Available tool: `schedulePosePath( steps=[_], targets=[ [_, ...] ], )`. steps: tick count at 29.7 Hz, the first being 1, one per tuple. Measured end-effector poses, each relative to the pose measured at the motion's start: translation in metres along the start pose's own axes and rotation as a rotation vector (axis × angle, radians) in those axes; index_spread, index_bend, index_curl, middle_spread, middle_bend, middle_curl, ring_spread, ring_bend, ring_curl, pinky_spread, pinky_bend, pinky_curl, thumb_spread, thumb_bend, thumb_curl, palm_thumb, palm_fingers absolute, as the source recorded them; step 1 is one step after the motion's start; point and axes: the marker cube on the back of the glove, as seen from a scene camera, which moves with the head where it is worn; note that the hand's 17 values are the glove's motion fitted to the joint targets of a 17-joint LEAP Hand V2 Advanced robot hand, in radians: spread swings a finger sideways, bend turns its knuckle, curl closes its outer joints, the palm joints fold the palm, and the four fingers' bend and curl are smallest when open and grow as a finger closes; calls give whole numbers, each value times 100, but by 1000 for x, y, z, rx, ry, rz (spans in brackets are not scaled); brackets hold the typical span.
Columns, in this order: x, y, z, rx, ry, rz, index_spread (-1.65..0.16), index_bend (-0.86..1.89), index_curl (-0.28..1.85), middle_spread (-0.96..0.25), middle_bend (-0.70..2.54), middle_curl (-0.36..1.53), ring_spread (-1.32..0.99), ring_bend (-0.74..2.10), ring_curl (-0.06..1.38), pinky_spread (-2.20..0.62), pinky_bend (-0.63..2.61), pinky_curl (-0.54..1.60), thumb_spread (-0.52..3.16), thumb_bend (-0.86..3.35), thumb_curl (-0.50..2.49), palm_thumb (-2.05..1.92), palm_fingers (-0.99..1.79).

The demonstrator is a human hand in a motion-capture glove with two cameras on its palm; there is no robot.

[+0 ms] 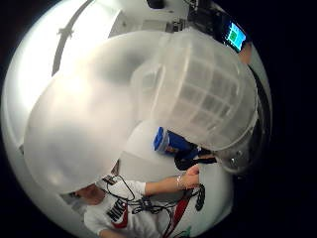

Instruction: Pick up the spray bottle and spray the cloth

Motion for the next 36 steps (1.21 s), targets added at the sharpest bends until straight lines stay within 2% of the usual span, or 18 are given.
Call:
schedulePosePath(
  steps=[21, 24, 27, 36],
  targets=[
    [11, 10, 6, -21, 2, -16, -24, 13, 37, -11, 39, 46, -13, 56, 42, -8, 35, 37, 86, -2, 60, 89, 119],
    [12, 13, 3, -26, 22, -10, -26, 10, 35, -11, 39, 46, -13, 57, 42, -7, 34, 37, 89, -2, 59, 90, 115],
    [8, 15, -4, -25, 18, -29, -29, 0, 30, -12, 37, 45, -13, 58, 42, -3, 36, 38, 92, -3, 56, 88, 95],
    [-5, 40, -43, -12, 44, -42, -35, 1, 21, -12, 38, 45, -13, 59, 42, 3, 39, 38, 96, -3, 51, 85, 86]
  ],
)
